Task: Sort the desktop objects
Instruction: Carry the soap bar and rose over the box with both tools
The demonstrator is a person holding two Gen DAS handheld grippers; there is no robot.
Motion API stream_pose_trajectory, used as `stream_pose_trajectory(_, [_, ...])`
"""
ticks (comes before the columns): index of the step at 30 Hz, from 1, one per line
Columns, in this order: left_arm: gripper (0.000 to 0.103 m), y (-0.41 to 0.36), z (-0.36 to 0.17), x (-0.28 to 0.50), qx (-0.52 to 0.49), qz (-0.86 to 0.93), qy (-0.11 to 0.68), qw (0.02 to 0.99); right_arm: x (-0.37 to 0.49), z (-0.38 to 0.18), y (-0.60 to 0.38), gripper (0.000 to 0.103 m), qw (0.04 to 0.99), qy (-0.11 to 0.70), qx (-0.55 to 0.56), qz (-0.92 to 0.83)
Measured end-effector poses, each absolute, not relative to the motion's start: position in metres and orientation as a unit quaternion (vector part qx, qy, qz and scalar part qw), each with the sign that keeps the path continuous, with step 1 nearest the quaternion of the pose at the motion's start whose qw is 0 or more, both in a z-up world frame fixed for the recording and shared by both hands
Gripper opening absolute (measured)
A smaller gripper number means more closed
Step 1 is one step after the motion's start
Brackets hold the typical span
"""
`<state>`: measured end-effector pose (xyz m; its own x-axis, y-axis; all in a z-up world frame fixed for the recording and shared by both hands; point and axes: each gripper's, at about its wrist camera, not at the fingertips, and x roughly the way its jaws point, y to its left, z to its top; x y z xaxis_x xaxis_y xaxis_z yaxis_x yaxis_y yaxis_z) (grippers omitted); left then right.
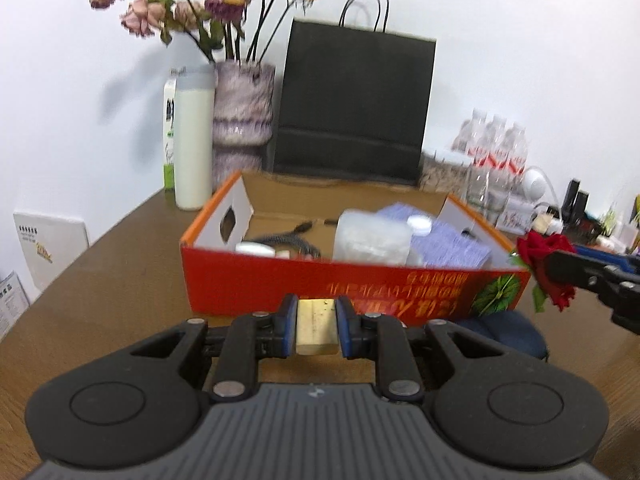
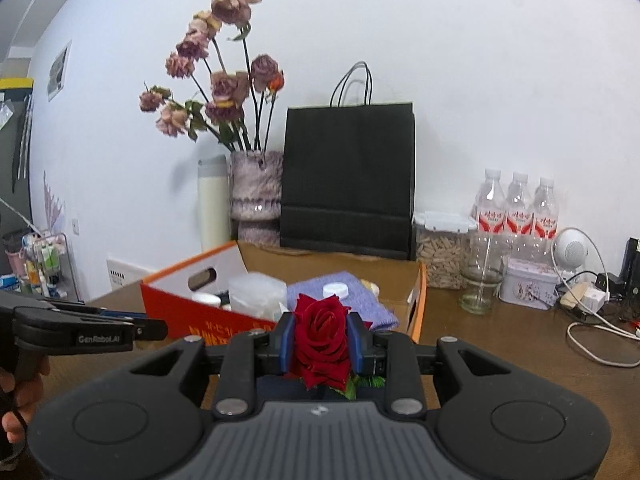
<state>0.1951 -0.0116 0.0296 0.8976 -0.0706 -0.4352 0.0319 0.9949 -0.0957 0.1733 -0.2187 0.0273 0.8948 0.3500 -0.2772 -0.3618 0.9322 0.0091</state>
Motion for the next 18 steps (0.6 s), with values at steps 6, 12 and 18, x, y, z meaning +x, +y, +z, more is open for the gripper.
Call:
stream_pose_trajectory(6, [0.021, -0.008, 0.054, 0.202, -0.039, -0.022, 0.192, 0.980, 0.186, 0.045, -0.213, 0.026, 0.976, 0.122, -0.003, 0.182])
stream_pose_trajectory(12, [0.021, -0.005, 0.067, 0.223, -0.034, -0.016, 0.169, 0.985, 0.216, 0.053, -0.206, 0.026, 0.978, 0.121, 0.012, 0.173])
stream_pose_trajectory(18, [0.021, 0.000, 0.061, 0.258, -0.040, -0.015, 0.166, 0.985, 0.257, 0.039, -0.200, 0.026, 0.976, 0.144, 0.017, 0.160])
